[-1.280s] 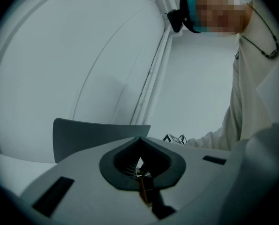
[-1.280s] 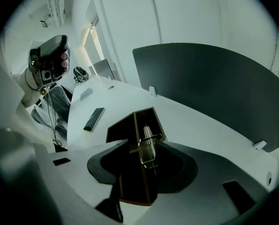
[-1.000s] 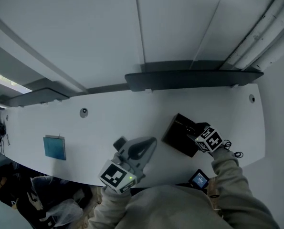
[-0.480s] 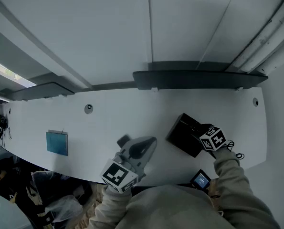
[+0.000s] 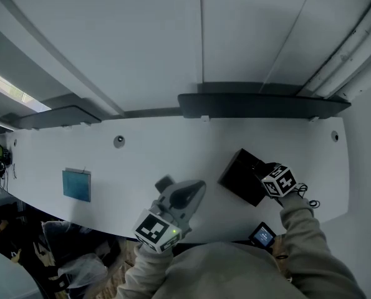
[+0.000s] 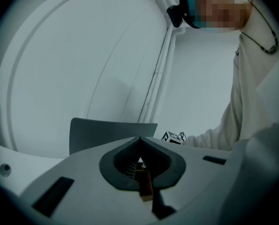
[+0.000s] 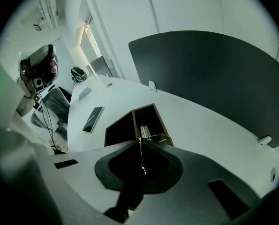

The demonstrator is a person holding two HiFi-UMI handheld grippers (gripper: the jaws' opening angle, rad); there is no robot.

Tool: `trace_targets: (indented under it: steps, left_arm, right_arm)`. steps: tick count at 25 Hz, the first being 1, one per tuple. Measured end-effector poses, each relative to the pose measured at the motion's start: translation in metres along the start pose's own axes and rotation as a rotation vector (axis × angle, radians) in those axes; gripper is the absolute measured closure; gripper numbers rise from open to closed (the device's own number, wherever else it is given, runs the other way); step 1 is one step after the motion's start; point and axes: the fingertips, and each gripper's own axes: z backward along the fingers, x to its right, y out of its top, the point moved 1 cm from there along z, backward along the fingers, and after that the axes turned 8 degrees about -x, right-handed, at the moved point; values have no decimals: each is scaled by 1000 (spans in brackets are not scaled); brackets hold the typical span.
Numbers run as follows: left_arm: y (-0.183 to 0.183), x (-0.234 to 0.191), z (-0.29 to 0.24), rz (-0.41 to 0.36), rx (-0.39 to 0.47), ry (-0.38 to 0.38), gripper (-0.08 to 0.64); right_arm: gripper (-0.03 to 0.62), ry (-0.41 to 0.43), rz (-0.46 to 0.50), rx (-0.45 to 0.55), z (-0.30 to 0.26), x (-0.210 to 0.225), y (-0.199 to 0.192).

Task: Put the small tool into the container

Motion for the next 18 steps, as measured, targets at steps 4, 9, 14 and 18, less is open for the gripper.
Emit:
trace_targets:
  steps: [4,9,14,18]
  left_arm:
    - [1,2,0,-9,3,-4,558]
    - [-4,1,4,-3,-4,16,558]
    - [-12,-1,6,9,-11,14,557]
    - [-10,-1,8,18,-5,17,558]
  right_arm:
    - [560,-23,12,-4,0,1,1]
    - [565,-72,49,1,6,3,5]
    - [565,-78,21,28,15,6,7]
    - [565,-90,6,52,26,8,10]
